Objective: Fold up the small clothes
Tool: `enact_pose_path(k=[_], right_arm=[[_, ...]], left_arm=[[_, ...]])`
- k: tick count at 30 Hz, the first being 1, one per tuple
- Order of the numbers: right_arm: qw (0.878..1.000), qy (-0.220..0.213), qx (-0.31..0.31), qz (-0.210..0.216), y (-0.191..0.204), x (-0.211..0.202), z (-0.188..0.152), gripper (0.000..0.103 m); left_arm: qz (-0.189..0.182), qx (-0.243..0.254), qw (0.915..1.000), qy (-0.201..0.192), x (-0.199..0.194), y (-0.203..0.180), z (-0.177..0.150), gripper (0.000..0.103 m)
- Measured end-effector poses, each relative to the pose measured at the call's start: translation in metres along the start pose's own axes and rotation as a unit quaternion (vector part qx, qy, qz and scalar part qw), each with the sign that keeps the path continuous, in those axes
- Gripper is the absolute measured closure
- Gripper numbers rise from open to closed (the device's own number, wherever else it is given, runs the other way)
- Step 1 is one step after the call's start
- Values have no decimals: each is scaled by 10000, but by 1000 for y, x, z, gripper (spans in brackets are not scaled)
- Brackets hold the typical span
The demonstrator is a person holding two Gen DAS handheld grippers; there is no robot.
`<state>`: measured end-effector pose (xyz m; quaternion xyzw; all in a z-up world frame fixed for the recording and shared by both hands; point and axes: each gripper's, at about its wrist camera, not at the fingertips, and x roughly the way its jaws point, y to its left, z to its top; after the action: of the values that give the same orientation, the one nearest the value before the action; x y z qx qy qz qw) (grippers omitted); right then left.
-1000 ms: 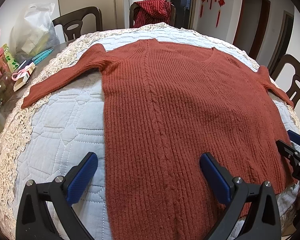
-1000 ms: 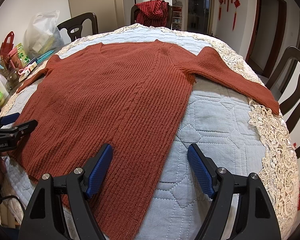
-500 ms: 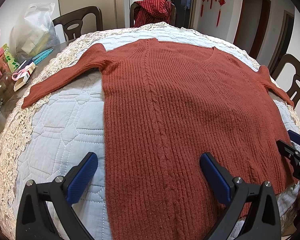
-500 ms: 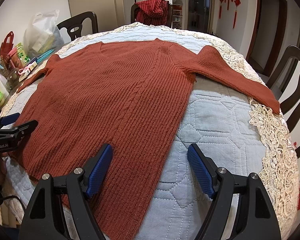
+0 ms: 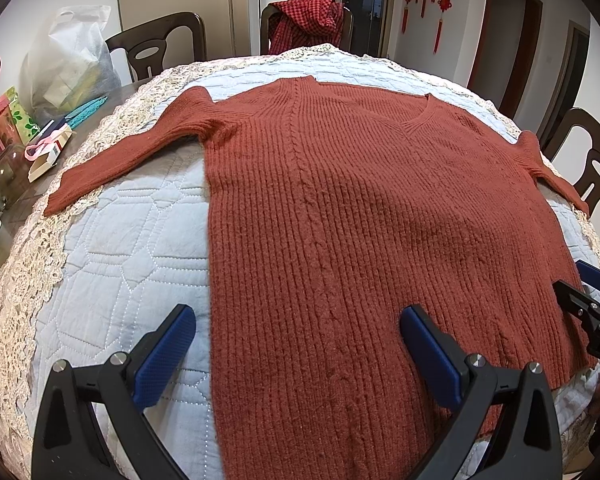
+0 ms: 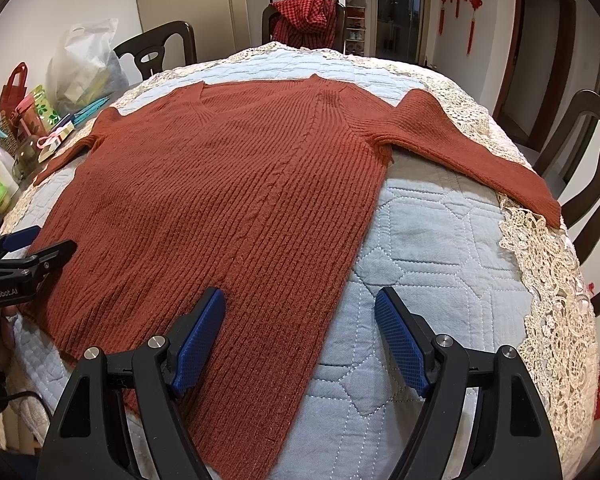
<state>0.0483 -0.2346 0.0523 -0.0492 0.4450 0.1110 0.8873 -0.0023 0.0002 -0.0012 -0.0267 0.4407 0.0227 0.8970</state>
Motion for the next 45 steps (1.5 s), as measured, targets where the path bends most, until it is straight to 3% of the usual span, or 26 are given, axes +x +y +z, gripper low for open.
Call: enact_pose_path(k=[45], right_arm=[[10000,3,-7,-45,0,-1,0,26]], left_arm=[[12,-7,10000,19,-1,0,1,0]])
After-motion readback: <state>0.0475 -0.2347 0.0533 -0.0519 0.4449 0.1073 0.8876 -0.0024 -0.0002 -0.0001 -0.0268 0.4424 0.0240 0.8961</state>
